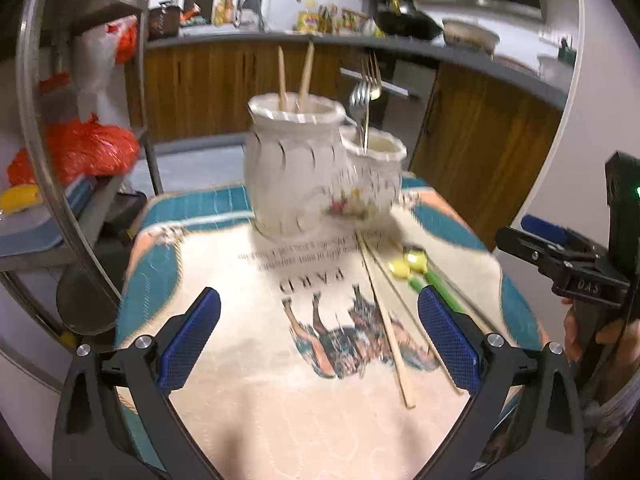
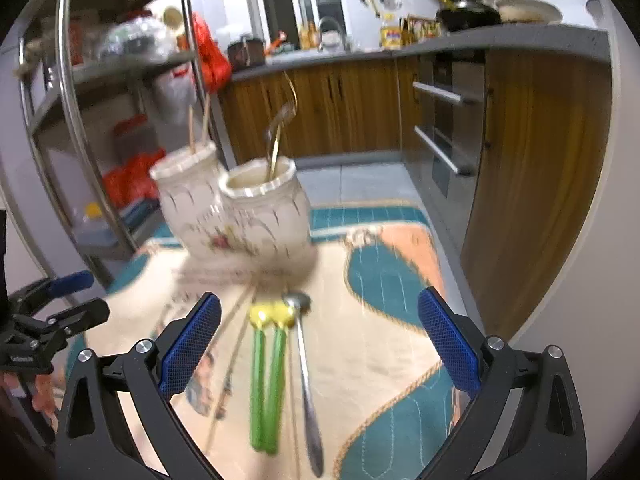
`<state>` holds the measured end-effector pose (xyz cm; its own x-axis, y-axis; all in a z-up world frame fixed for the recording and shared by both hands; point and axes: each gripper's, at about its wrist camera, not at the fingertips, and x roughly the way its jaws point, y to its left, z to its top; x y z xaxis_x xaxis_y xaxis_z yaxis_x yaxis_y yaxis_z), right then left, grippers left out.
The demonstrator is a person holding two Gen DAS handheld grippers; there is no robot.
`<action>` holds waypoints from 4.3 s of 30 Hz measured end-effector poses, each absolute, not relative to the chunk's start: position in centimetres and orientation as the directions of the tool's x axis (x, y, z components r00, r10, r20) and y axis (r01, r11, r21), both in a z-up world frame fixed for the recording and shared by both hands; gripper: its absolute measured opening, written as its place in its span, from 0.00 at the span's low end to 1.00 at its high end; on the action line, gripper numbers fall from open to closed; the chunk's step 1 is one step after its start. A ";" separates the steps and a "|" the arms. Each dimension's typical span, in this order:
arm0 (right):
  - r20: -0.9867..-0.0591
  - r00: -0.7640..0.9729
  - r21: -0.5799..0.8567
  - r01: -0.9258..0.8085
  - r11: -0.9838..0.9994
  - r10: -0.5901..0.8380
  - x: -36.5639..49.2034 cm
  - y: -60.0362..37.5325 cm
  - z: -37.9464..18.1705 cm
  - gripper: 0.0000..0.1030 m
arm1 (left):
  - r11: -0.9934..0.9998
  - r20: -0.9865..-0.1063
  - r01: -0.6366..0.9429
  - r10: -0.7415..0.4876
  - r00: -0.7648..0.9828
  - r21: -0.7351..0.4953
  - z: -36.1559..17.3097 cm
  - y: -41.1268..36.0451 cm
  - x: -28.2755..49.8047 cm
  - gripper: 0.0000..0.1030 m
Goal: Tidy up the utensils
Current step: 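Move both open tools back over the remaining utensils, then close the right tool on the silver spoon while the left tool grasps a chopstick, then lift the silver spoon with the right tool while the left tool lifts the chopstick, then lower the chopstick into the tall holder while the right tool drops the spoon into the short holder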
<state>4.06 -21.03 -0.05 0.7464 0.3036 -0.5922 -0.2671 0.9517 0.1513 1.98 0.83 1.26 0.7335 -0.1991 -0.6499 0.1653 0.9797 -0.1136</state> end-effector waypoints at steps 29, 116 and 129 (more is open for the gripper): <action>-0.791 0.541 0.050 -0.407 0.912 0.285 7.5 -17.0 -5.2 0.15 | 0.922 -0.814 0.387 -0.250 0.525 -0.033 -3.6 -5.8 3.2 0.39; -0.153 0.865 0.241 -0.436 0.867 0.477 12.7 -17.1 9.2 0.04 | 0.922 -0.288 0.283 -0.355 0.889 -0.264 9.5 4.3 11.7 0.06; -0.068 0.892 0.339 -0.402 0.851 0.448 17.8 -16.3 7.5 0.04 | 0.932 -0.190 0.187 -0.253 0.949 -0.310 7.4 5.0 16.7 0.06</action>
<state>17.77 -16.26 7.51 0.8915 0.4478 -0.0681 -0.4016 0.8509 0.3387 16.69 5.02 7.38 0.9487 -0.2532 -0.1895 0.1868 0.9321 -0.3103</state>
